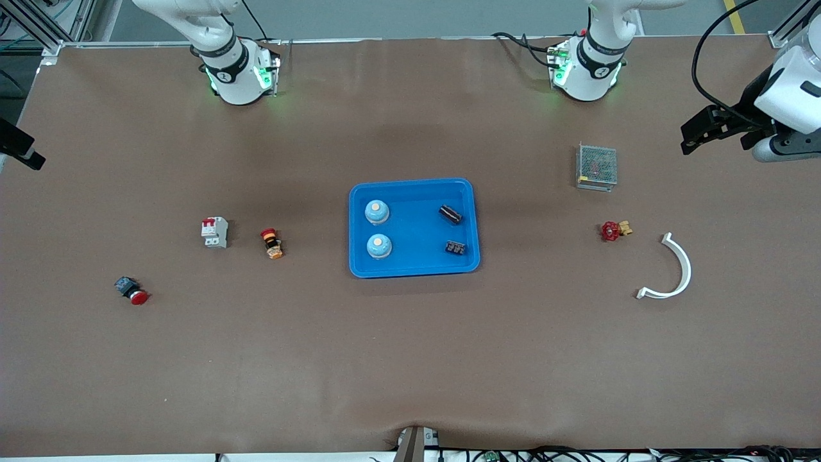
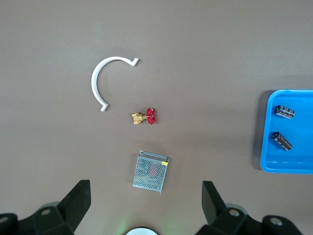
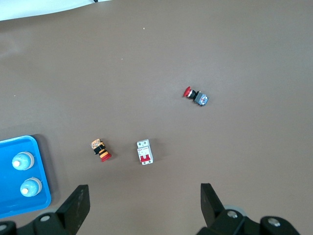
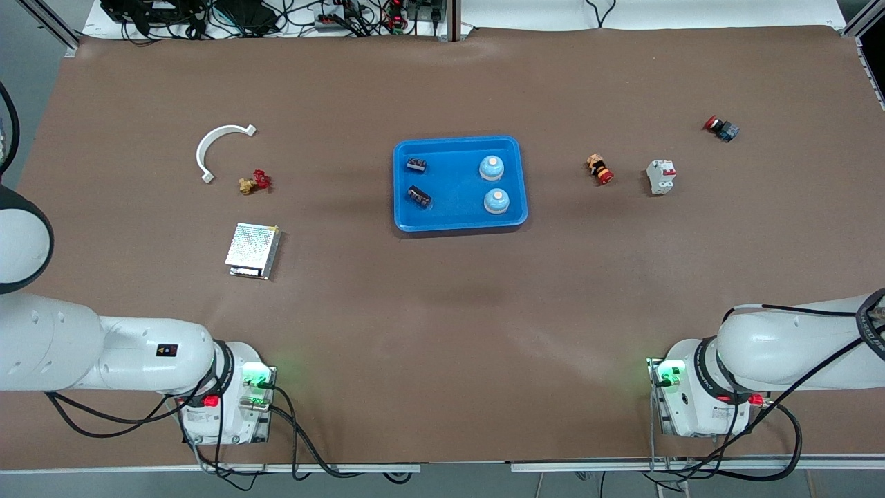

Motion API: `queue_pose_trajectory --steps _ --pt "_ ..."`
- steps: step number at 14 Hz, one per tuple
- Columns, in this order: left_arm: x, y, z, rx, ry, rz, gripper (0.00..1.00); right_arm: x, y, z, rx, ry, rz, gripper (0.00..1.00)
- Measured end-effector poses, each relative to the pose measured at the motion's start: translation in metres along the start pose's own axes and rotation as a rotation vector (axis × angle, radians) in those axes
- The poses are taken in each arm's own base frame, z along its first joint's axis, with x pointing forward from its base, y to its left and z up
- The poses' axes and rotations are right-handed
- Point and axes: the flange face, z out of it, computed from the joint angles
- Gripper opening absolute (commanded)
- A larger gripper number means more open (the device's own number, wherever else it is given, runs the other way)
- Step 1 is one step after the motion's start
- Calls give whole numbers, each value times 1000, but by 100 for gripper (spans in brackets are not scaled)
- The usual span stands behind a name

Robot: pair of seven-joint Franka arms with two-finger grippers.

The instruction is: Place electrolytic capacitor and blue bell in tray

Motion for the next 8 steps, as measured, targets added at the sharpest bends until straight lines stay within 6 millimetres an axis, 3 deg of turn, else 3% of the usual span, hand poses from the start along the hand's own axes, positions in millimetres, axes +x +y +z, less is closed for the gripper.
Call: queue_pose_trajectory --steps 8 --pt "0 5 -3 -2 14 8 100 0 -5 1 1 -1 -8 100"
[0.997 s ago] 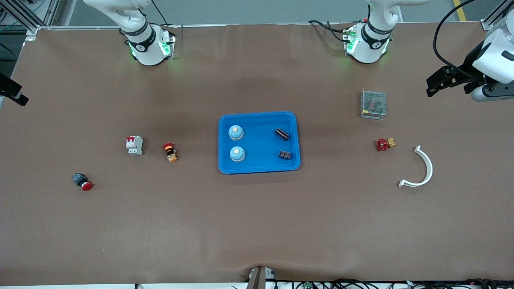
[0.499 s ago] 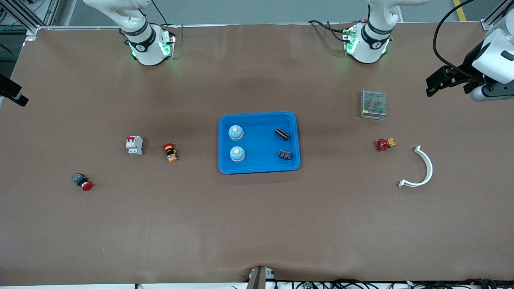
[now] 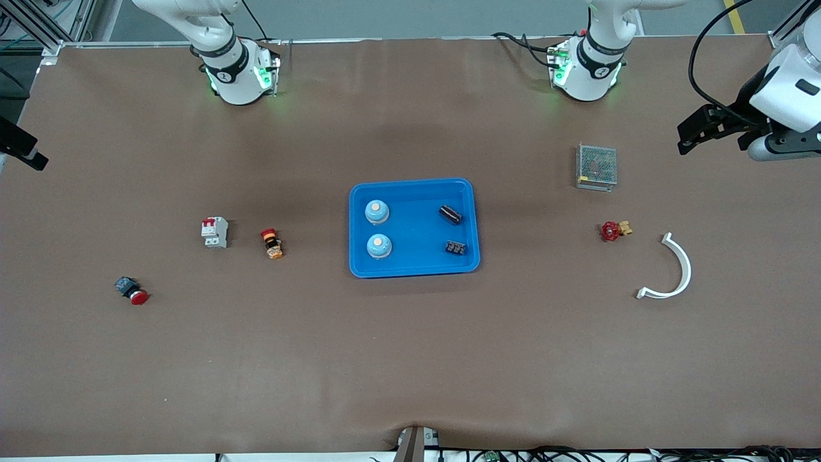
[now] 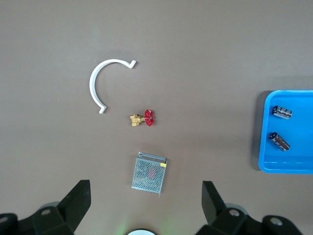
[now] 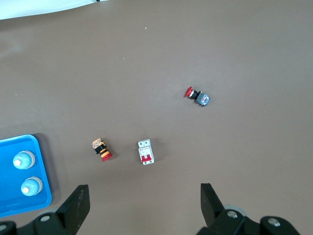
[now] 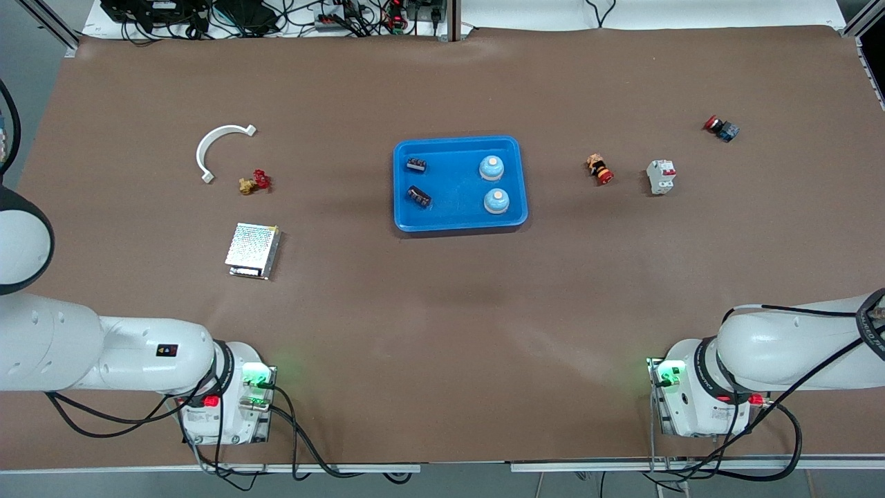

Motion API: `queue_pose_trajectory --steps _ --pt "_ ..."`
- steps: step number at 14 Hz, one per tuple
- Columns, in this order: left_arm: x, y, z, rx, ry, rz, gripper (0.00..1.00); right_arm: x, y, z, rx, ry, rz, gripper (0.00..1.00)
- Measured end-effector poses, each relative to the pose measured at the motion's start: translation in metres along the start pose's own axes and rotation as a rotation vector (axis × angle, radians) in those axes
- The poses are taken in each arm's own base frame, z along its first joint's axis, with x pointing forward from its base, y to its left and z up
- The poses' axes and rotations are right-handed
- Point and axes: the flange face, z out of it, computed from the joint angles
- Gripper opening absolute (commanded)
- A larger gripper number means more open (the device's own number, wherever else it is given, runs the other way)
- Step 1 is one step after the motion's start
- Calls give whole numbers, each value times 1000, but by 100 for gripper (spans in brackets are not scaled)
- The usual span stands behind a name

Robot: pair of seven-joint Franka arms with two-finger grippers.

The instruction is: Place electrolytic capacitor and blue bell in tray

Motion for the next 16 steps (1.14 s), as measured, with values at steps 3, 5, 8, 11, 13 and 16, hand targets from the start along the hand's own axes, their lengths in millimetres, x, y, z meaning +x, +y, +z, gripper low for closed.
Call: queue_pose_trajectory --steps 3,5,8,11,13,16 --pt "1 0 -2 -2 13 -1 100 0 -1 1 0 -1 -1 100" --pt "2 -2 -7 -4 23 -4 100 1 -1 1 0 -2 -1 100" --pt "2 -4 -9 -5 27 -7 100 1 -1 2 0 -2 -1 100" --pt "2 -4 -8 -5 26 -7 100 1 -1 2 0 -2 -1 100" --pt "3 -3 -8 -5 26 -7 100 1 -1 2 0 1 -1 100" --pt "3 -3 -8 -5 26 -6 100 2 -1 3 1 3 0 100"
